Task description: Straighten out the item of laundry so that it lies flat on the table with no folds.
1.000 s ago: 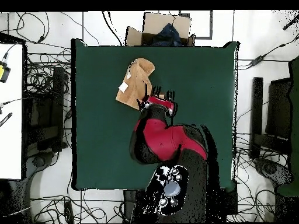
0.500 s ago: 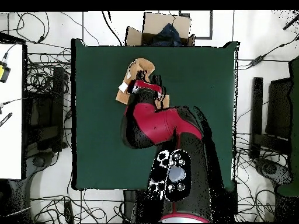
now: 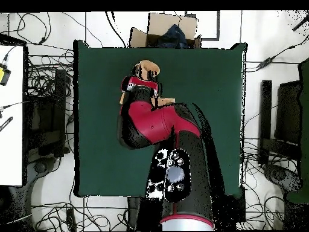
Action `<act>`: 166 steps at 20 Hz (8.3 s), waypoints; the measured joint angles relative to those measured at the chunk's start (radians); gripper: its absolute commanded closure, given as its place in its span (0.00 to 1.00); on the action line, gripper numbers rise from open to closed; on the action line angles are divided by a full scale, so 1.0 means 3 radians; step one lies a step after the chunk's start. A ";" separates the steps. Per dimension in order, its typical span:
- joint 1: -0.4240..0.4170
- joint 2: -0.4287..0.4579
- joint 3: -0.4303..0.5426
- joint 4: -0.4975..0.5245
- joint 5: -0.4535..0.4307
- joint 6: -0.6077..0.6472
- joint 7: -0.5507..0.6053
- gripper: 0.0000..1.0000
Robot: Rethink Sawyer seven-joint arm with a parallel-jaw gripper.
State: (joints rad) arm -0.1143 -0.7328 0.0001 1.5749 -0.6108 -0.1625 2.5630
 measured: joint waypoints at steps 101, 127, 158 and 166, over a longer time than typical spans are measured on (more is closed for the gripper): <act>0.0072 0.1299 0.0276 -0.0874 0.1549 0.1664 0.0000 0.00; -0.0592 0.1490 0.1117 -0.0679 0.1659 0.1836 -0.0001 0.00; -0.0531 0.1754 0.1838 -0.0536 0.1799 0.1776 -0.0001 0.00; -0.0452 0.1598 0.1839 -0.0226 0.1799 0.1747 0.0000 0.00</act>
State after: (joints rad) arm -0.2498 -0.2532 0.5518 1.5070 -0.0713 0.3616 2.5630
